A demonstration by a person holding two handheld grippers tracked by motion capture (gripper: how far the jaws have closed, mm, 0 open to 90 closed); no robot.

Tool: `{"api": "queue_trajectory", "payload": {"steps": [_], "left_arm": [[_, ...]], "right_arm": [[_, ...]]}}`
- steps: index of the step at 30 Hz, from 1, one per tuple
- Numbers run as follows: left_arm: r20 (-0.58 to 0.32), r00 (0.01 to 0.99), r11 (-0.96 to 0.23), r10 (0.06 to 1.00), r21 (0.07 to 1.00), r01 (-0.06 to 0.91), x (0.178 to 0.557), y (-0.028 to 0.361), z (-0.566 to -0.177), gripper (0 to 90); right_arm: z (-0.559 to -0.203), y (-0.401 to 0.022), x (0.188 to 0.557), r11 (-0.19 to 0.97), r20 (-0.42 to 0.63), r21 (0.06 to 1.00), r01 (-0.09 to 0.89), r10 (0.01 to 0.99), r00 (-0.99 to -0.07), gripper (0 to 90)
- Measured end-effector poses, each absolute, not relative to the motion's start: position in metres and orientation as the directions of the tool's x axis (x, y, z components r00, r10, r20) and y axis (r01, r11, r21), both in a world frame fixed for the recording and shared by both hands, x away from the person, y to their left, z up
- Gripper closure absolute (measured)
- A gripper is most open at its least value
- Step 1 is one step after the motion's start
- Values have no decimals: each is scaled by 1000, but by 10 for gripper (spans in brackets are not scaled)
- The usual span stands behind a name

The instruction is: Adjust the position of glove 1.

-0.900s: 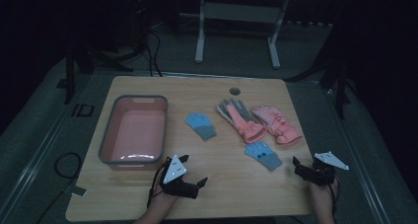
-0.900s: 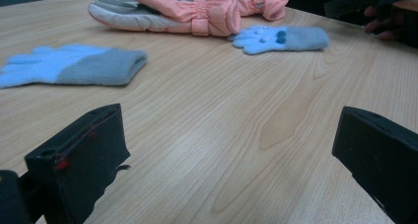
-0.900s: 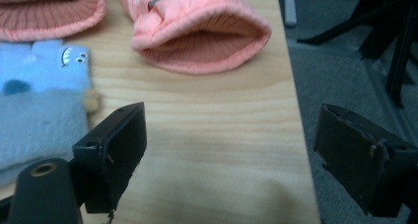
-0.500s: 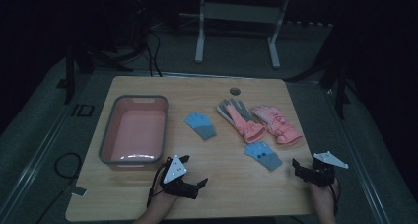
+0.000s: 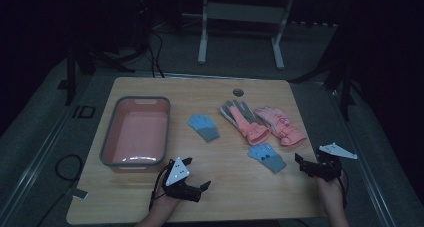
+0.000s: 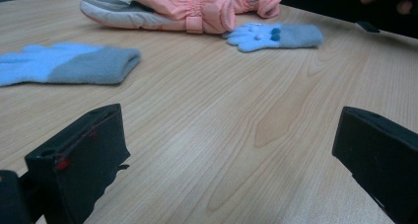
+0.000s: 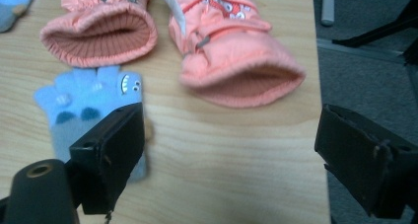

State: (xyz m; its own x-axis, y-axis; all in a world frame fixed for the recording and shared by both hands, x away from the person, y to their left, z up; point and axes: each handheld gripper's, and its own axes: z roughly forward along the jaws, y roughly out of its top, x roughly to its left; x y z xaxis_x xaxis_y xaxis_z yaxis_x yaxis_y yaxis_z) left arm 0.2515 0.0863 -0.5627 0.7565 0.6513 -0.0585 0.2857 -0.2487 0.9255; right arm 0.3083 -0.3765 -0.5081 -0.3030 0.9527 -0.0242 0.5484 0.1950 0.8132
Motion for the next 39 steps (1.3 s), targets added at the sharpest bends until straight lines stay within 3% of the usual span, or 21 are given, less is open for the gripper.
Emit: {"api": "queue_trajectory", "payload": {"steps": [7, 14, 39], "left_arm": [[-56, 760, -253, 647, 925, 283, 251, 86, -563, 2], [-59, 761, -252, 646, 925, 285, 251, 86, -563, 2], [-70, 765, -245, 640, 925, 290, 252, 87, -563, 2]], "right_arm": [[-485, -370, 320, 188, 30, 799, 572, 937, -349, 145], [-468, -357, 332, 205, 17, 804, 559, 930, -366, 110], [-432, -288, 365, 322, -26, 818, 476, 848, -529, 127]]}}
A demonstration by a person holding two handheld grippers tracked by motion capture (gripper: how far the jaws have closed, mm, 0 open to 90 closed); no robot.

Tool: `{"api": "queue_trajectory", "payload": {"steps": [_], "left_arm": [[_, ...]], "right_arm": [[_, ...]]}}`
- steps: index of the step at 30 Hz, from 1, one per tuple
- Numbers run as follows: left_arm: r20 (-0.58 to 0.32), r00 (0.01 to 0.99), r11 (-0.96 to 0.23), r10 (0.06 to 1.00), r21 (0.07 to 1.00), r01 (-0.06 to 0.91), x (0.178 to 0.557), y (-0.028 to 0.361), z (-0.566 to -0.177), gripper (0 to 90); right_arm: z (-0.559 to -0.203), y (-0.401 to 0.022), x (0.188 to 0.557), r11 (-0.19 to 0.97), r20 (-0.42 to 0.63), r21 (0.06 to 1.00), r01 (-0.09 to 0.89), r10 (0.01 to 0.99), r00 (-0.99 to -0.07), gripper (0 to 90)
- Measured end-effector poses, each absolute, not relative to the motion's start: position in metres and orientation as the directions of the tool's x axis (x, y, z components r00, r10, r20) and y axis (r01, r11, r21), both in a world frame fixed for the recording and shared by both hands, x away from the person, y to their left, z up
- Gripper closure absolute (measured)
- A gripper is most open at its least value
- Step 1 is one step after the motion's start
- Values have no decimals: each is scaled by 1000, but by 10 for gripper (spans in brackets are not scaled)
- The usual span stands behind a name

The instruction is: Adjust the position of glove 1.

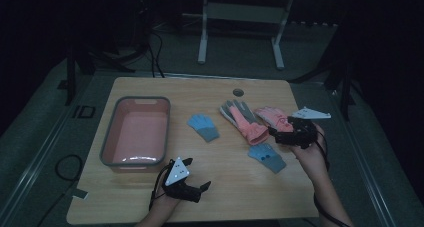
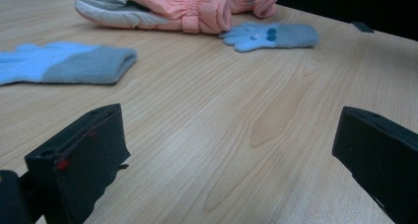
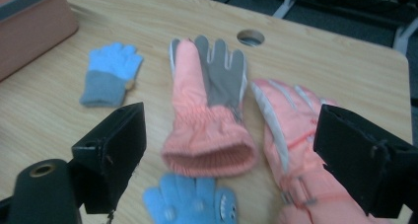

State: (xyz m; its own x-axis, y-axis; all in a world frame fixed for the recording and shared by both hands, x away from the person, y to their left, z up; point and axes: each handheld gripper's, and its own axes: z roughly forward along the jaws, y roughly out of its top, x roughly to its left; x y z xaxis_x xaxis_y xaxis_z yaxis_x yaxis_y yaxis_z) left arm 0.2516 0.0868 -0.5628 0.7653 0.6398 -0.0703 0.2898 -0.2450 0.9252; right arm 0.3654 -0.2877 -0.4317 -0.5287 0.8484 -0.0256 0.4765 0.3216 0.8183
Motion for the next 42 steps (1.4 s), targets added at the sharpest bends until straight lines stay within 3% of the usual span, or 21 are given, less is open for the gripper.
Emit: {"api": "queue_trajectory", "payload": {"steps": [7, 9, 15, 26, 36, 42], "left_arm": [[-69, 768, -248, 636, 925, 288, 252, 86, -563, 2], [-68, 769, -249, 636, 925, 288, 252, 86, -563, 2], [-74, 768, -244, 636, 925, 291, 252, 87, -563, 2], [-66, 774, -252, 630, 925, 284, 251, 86, -563, 2], [-61, 776, -257, 628, 925, 281, 251, 86, -563, 2], [-61, 777, -256, 627, 925, 280, 251, 86, -563, 2]], "right_arm": [[-429, -263, 377, 352, -18, 816, 458, 808, -590, 136], [-429, -256, 380, 356, -19, 823, 443, 796, -605, 203], [-431, -233, 391, 384, -10, 811, 441, 763, -646, 208], [-449, -192, 412, 435, -6, 787, 437, 714, -700, 227], [-462, -163, 428, 461, -12, 789, 405, 672, -741, 319], [-470, -147, 438, 478, 8, 777, 409, 643, -766, 325]]}}
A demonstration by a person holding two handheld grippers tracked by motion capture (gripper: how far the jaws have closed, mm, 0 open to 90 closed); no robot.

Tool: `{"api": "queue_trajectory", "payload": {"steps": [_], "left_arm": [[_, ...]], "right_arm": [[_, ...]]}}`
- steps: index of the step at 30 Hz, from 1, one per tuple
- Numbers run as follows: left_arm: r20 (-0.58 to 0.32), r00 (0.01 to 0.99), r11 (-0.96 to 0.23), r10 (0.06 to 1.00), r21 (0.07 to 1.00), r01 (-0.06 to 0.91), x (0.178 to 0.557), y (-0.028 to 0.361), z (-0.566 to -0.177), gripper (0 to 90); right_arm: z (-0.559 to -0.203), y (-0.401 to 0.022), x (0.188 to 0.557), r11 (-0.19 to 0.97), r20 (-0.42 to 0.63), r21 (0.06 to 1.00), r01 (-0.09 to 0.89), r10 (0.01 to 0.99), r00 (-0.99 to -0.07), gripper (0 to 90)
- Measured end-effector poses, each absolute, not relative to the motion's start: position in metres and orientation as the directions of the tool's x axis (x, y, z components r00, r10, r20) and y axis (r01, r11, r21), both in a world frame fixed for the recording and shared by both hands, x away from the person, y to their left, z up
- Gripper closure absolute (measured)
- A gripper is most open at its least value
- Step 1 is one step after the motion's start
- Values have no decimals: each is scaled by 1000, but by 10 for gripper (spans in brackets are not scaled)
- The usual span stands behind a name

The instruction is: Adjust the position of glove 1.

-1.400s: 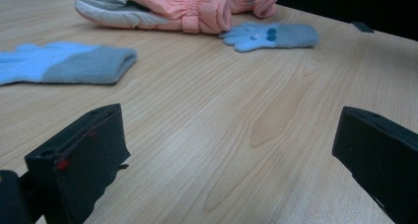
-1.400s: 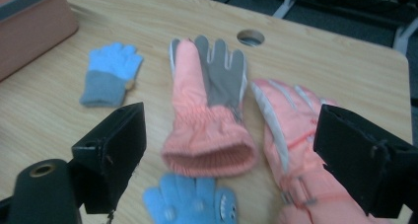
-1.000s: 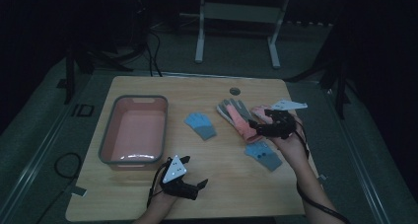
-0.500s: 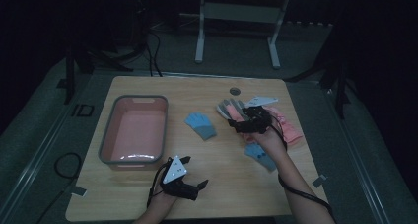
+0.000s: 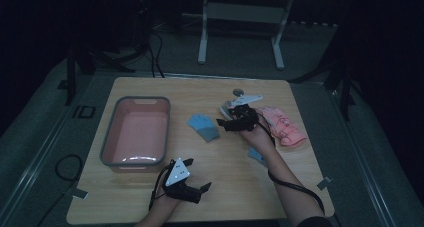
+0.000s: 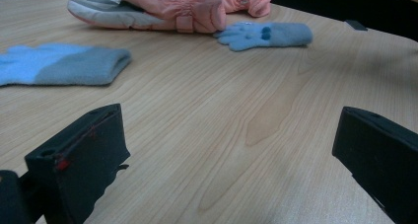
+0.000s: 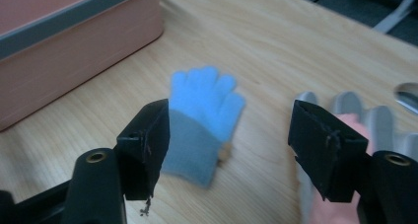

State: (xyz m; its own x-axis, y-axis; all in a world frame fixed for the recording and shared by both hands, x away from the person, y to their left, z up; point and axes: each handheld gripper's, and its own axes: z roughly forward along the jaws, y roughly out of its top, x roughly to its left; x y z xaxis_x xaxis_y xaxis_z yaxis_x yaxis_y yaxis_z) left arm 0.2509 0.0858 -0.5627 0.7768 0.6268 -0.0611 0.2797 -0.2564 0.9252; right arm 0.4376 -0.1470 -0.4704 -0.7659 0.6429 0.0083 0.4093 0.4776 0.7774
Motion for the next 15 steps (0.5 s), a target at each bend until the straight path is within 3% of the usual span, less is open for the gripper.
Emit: {"api": "queue_trajectory", "payload": {"steps": [4, 5, 15], "left_arm": [[-58, 779, -260, 624, 925, 277, 251, 86, -563, 2], [-57, 779, -261, 624, 925, 276, 251, 86, -563, 2], [-58, 782, -262, 621, 924, 277, 250, 85, -563, 2]], "right_arm": [[-480, -136, 443, 492, 20, 765, 416, 627, -779, 366], [-483, -134, 443, 491, 18, 766, 414, 629, -777, 421], [-505, -109, 453, 542, 33, 730, 416, 580, -814, 511]]}}
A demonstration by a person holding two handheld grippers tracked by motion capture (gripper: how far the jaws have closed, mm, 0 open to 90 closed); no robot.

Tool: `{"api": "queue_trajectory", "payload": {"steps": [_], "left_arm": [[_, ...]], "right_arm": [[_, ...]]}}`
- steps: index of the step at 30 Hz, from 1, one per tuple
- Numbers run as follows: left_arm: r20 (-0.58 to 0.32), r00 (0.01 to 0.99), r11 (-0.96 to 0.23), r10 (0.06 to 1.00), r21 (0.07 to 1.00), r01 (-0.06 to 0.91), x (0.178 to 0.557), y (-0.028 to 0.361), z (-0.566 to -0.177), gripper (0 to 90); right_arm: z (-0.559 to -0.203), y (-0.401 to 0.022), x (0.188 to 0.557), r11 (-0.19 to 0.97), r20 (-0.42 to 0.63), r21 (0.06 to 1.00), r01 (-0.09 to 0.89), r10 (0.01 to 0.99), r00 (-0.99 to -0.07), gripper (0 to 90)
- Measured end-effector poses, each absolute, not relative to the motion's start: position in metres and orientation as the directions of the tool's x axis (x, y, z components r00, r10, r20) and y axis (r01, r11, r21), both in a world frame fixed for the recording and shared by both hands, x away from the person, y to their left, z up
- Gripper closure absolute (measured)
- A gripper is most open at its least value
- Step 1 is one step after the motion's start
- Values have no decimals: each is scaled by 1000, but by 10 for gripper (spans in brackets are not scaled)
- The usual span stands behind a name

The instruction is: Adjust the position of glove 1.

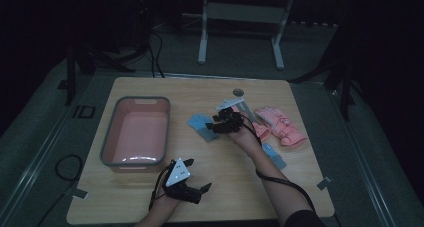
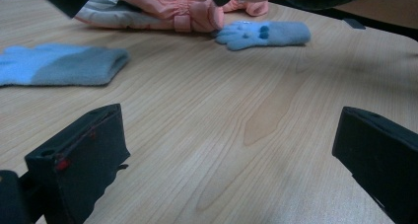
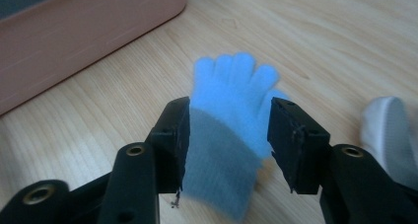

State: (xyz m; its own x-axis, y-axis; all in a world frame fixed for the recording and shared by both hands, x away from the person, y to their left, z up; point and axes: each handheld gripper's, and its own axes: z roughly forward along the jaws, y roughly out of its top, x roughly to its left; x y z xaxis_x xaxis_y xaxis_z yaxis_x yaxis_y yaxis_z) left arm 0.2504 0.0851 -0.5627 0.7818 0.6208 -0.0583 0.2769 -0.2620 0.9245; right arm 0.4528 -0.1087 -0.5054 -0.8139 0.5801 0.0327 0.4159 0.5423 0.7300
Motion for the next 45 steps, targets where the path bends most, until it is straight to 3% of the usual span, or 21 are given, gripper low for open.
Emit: {"api": "queue_trajectory", "payload": {"steps": [3, 19, 22, 25, 28, 30, 38, 45], "left_arm": [[-56, 781, -264, 622, 924, 277, 250, 85, -563, 2], [-57, 788, -266, 613, 924, 274, 250, 84, -563, 2], [-58, 787, -266, 614, 924, 275, 250, 84, -563, 2], [-56, 788, -268, 613, 924, 274, 250, 84, -563, 2], [-56, 787, -268, 614, 923, 275, 250, 84, -563, 2], [-59, 786, -266, 615, 923, 278, 250, 84, -563, 2], [-56, 786, -268, 616, 923, 277, 250, 84, -563, 2], [-55, 784, -268, 618, 923, 276, 250, 83, -563, 2]], "right_arm": [[-513, -104, 460, 535, 72, 718, 446, 580, -811, 556], [-548, -86, 481, 607, 26, 656, 448, 575, -817, 575], [-547, -85, 481, 608, 25, 647, 459, 585, -811, 641], [-547, -83, 479, 615, 17, 643, 457, 585, -811, 778], [-547, -82, 477, 600, 25, 641, 478, 606, -795, 833], [-545, -81, 476, 566, 61, 635, 526, 642, -764, 850], [-519, -91, 456, 514, 69, 646, 564, 696, -714, 860], [-487, -108, 414, 460, 50, 678, 574, 749, -660, 862]]}}
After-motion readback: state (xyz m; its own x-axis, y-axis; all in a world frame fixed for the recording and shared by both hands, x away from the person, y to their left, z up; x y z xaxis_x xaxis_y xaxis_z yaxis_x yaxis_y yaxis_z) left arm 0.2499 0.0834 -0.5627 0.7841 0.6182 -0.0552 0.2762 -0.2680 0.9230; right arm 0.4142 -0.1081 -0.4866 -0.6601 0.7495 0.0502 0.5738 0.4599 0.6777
